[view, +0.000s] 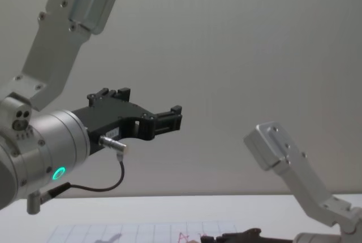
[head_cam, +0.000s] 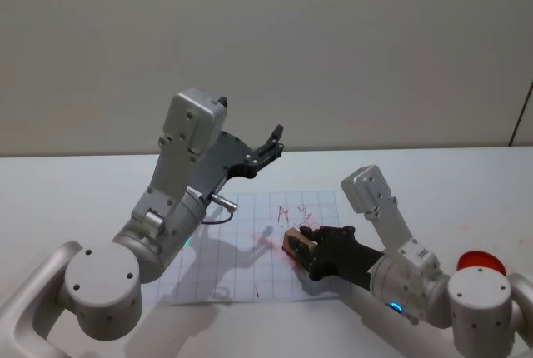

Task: Use the one hand to pick up the stamp and affix it onto the A4 paper.

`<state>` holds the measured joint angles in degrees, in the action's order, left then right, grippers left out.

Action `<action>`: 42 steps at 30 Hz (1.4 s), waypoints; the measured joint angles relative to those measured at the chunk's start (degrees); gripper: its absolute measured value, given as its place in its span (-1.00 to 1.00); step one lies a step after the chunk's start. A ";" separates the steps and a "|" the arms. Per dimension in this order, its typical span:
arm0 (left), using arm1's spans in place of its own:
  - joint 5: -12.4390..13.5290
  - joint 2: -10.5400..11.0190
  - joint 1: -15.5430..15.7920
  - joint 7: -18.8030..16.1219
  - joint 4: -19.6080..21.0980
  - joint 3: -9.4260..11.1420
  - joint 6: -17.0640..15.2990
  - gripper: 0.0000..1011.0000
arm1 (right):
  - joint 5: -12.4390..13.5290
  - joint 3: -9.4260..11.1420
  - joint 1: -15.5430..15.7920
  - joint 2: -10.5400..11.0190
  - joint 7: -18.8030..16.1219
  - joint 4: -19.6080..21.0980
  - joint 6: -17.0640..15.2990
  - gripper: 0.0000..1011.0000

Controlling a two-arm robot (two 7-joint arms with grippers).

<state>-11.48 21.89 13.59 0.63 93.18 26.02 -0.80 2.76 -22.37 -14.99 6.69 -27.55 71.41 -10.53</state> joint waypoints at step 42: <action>0.00 0.00 0.00 0.00 0.00 0.00 0.00 0.98 | 13.86 12.25 12.43 13.88 17.62 23.66 -1.82 -0.56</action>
<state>-11.48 21.89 13.59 0.62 93.18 26.02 -0.80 16.62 -10.11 -2.56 20.56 -9.93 95.07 -12.35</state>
